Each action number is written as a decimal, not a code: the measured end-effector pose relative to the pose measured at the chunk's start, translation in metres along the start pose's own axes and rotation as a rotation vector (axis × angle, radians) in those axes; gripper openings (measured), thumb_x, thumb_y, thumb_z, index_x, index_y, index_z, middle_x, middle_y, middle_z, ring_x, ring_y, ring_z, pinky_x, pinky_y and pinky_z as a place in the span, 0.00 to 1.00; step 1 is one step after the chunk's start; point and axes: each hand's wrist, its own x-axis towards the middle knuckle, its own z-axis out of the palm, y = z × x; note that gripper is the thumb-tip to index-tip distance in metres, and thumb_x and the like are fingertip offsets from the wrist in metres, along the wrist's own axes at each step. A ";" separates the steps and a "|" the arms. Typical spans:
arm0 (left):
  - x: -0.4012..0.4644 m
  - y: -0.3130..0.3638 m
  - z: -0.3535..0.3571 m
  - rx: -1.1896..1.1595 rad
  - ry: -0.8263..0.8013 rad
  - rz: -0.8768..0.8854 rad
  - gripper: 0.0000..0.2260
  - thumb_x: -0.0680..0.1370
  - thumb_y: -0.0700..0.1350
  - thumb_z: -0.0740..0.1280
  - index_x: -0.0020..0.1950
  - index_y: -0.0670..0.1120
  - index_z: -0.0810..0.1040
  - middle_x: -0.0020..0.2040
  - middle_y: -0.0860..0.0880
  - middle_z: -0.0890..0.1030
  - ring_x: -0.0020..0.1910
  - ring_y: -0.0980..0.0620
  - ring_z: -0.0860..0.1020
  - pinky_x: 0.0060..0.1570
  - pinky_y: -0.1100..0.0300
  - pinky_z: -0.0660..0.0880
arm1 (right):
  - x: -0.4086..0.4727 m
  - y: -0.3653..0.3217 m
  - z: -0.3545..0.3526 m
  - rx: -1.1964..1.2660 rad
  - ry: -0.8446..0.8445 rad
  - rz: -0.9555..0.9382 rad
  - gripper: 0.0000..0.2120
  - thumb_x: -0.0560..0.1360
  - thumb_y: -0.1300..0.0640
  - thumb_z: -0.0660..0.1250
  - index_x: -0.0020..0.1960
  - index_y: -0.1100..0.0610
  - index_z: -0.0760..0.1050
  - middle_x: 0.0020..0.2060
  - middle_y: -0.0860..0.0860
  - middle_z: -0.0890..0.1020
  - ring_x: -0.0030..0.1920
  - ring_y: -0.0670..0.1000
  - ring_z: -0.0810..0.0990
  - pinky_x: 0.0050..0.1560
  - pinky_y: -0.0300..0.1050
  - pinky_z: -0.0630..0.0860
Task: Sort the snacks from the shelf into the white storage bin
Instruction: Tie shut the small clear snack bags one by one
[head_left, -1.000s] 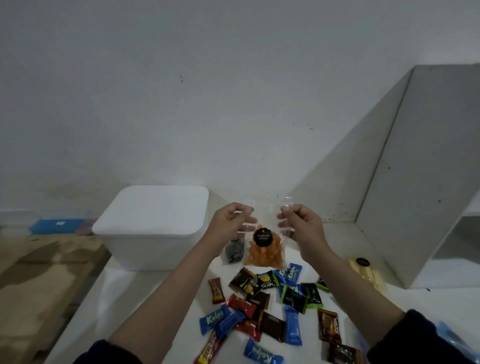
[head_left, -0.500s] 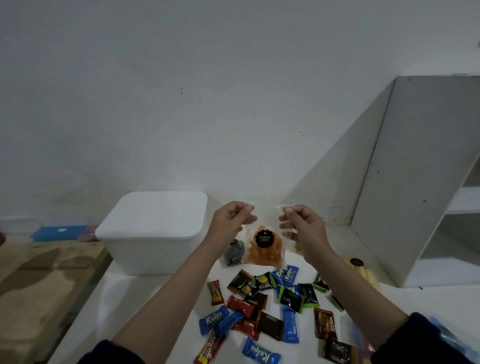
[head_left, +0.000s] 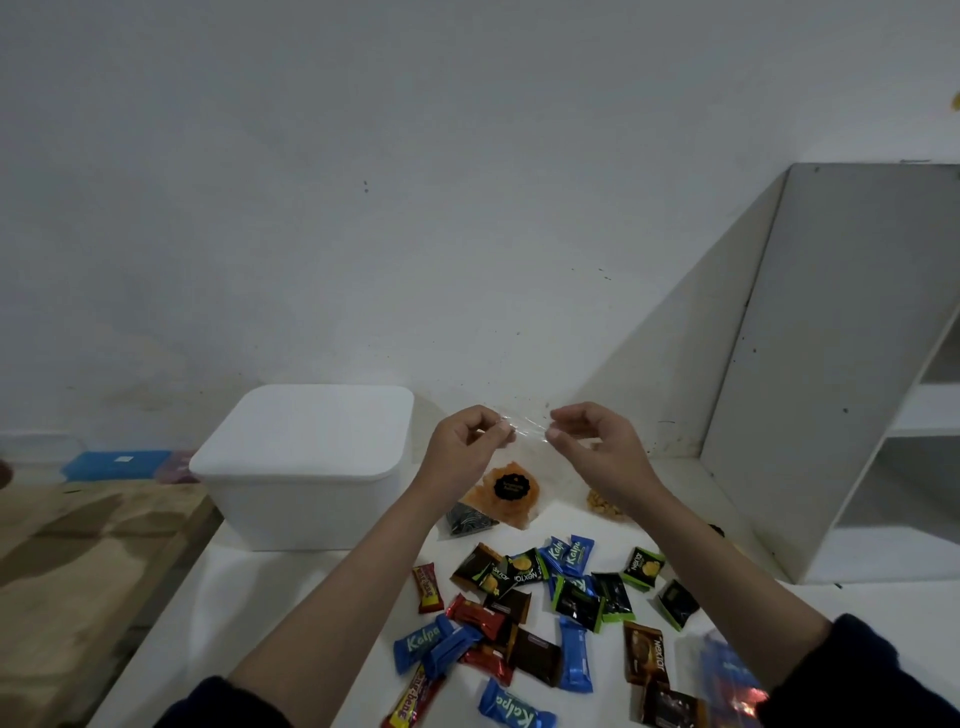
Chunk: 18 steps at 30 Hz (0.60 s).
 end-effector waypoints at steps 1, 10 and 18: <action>0.000 0.000 0.000 0.003 -0.014 0.004 0.09 0.77 0.38 0.65 0.39 0.46 0.79 0.39 0.48 0.82 0.42 0.54 0.80 0.45 0.69 0.76 | 0.001 -0.002 0.000 -0.071 -0.040 -0.026 0.07 0.73 0.54 0.71 0.50 0.53 0.80 0.44 0.45 0.83 0.46 0.41 0.80 0.43 0.27 0.73; 0.000 0.003 -0.003 0.078 -0.094 -0.043 0.06 0.77 0.41 0.67 0.39 0.47 0.77 0.38 0.48 0.82 0.41 0.53 0.81 0.46 0.64 0.76 | 0.006 -0.004 -0.002 -0.134 -0.129 -0.039 0.03 0.72 0.57 0.72 0.41 0.50 0.79 0.40 0.49 0.84 0.42 0.46 0.80 0.45 0.37 0.76; 0.001 0.002 -0.003 0.124 -0.117 -0.024 0.06 0.76 0.40 0.68 0.40 0.47 0.79 0.40 0.46 0.83 0.44 0.45 0.82 0.53 0.50 0.77 | 0.005 -0.008 -0.003 -0.153 -0.155 -0.044 0.02 0.73 0.58 0.71 0.41 0.56 0.80 0.37 0.46 0.82 0.40 0.45 0.79 0.44 0.36 0.74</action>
